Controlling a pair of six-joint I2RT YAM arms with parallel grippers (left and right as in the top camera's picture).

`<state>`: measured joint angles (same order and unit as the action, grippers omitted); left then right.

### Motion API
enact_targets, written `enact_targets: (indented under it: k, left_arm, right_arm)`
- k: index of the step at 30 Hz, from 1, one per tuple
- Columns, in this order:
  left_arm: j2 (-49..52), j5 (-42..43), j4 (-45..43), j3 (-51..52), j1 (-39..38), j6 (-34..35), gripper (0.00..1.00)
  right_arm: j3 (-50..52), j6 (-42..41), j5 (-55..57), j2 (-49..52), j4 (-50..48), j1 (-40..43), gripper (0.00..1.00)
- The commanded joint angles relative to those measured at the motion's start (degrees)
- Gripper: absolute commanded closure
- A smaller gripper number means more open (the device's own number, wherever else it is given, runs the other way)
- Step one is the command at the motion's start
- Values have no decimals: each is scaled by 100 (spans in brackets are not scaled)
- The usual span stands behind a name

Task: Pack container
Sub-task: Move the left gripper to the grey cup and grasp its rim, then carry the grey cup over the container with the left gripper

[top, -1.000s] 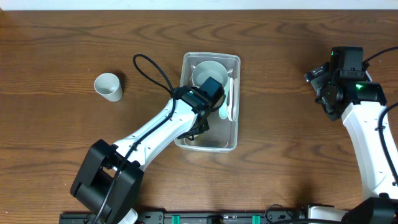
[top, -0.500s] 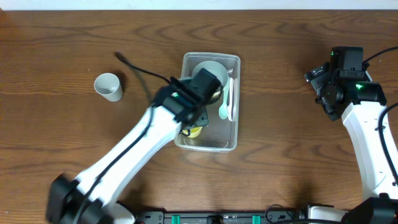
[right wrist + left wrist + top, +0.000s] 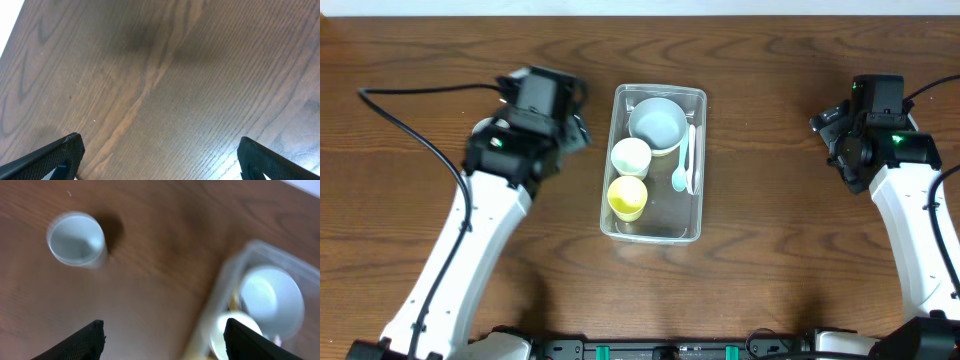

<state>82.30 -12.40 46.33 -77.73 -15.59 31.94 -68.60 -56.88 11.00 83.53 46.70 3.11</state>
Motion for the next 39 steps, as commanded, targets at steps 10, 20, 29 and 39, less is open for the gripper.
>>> enact_targets:
  k: [10, 20, 29, 39]
  left_arm:
    - [1080, 81, -1543, -94, 1071, -2382, 22]
    - [1888, -525, -1596, -92, 1303, -2782, 23]
    - [2192, -522, -1427, 50, 1318, -2758, 37]
    - [2922, -481, -1211, 92, 1318, -2618, 41]
  right_arm:
    - [-2, -94, 101, 4, 7, 24, 1]
    - [-2, -94, 101, 4, 7, 24, 1]
    - [-2, -94, 101, 4, 7, 24, 1]
    - [-2, -94, 101, 4, 7, 24, 1]
